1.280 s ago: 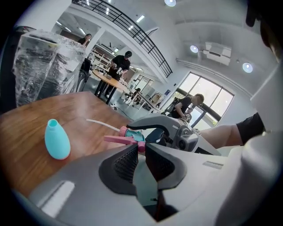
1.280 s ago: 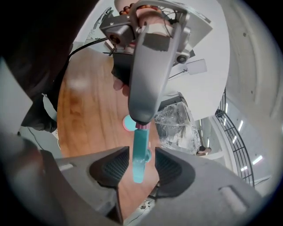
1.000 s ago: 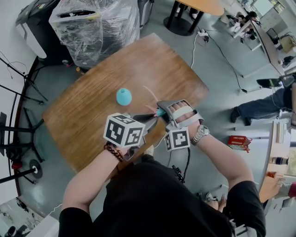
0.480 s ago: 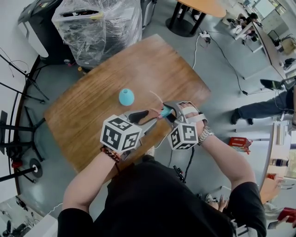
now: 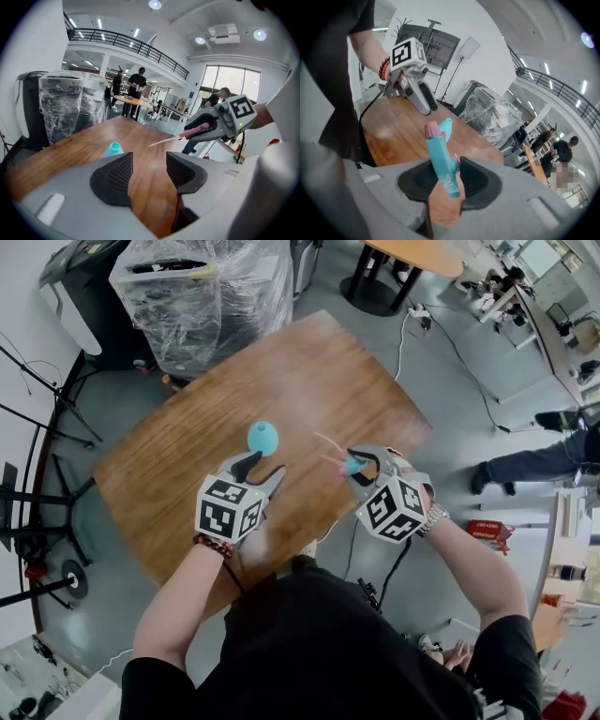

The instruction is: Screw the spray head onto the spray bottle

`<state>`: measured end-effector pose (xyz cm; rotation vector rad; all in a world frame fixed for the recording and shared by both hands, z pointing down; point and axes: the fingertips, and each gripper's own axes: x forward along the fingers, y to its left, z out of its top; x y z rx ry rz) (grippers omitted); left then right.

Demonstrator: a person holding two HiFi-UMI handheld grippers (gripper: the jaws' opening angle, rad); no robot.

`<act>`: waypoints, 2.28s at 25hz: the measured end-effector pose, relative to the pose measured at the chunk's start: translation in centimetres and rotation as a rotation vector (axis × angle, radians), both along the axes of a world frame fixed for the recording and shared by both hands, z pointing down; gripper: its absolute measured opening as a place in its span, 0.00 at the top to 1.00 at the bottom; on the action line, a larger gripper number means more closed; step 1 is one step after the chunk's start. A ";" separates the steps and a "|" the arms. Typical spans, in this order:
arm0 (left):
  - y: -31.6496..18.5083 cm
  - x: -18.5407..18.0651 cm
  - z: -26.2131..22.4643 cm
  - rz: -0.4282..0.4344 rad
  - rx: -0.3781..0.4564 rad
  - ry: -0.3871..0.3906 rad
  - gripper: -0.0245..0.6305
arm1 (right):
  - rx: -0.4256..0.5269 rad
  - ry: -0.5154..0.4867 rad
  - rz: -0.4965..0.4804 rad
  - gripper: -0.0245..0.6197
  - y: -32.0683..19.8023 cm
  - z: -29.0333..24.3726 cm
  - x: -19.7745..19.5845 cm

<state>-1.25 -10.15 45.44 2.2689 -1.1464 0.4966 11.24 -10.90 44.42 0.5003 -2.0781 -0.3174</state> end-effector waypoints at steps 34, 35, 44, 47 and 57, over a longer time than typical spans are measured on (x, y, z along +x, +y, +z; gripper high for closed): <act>-8.7 -2.0 15.9 -0.017 0.071 -0.355 0.32 | -0.746 -0.477 0.477 0.78 1.9 -7.9 0.5; -8.5 -1.9 15.8 -0.002 0.080 -0.367 0.32 | -0.732 -0.475 0.468 0.78 1.8 -8.2 0.4; -4.6 -0.1 12.6 0.244 0.171 -0.623 0.33 | -0.525 -0.343 0.234 0.78 1.8 -11.6 -1.8; -3.2 0.1 11.8 0.310 0.189 -0.708 0.33 | -0.454 -0.256 0.133 0.78 2.6 -11.9 -2.5; 1.3 0.3 8.6 0.529 0.180 -0.846 0.34 | -0.099 0.084 -0.439 0.78 8.7 -11.6 -4.7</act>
